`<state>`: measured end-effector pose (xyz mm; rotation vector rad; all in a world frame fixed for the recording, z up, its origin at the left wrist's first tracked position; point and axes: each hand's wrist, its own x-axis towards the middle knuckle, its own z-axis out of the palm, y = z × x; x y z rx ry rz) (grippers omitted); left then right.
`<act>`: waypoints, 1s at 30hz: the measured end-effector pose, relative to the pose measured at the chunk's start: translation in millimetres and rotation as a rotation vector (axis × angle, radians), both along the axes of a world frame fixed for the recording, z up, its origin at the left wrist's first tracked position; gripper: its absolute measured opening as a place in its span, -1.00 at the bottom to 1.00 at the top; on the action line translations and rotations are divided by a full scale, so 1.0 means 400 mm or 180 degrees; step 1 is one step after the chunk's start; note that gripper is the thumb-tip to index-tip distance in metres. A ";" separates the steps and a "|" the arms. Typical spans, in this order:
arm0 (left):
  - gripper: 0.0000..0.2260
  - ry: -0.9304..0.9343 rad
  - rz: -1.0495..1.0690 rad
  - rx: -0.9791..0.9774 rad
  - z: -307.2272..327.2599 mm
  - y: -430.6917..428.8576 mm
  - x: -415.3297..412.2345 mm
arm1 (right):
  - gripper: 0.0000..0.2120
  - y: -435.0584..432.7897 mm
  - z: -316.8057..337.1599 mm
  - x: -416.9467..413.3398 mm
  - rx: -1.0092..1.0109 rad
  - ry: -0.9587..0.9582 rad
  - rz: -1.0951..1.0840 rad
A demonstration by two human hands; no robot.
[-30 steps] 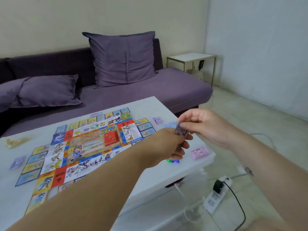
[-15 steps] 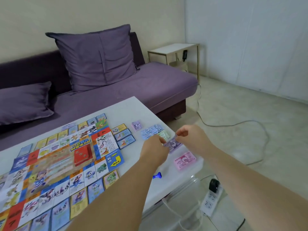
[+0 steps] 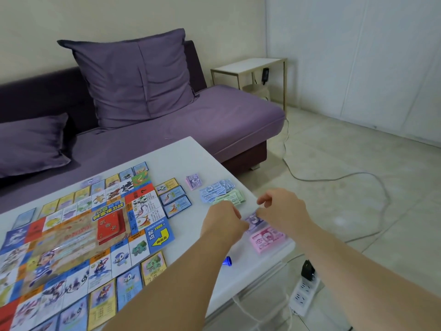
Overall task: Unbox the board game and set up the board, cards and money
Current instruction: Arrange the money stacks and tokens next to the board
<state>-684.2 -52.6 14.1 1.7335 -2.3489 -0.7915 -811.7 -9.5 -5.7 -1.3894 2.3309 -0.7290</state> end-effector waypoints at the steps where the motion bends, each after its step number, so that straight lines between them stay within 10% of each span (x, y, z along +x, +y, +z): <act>1: -0.90 0.0060 0.0050 -0.0122 0.004 -0.003 0.007 | -0.83 -0.003 0.002 -0.003 -0.0134 -0.0114 -0.0035; 7: -0.67 -0.0310 -0.0267 -0.1030 0.012 -0.045 0.060 | -0.79 -0.074 0.023 -0.012 -0.0535 -0.0727 -0.0065; 30: -0.66 -0.0657 -0.1311 -0.0759 -0.018 -0.105 0.057 | -0.43 -0.148 0.000 -0.001 0.0192 -0.1036 0.0417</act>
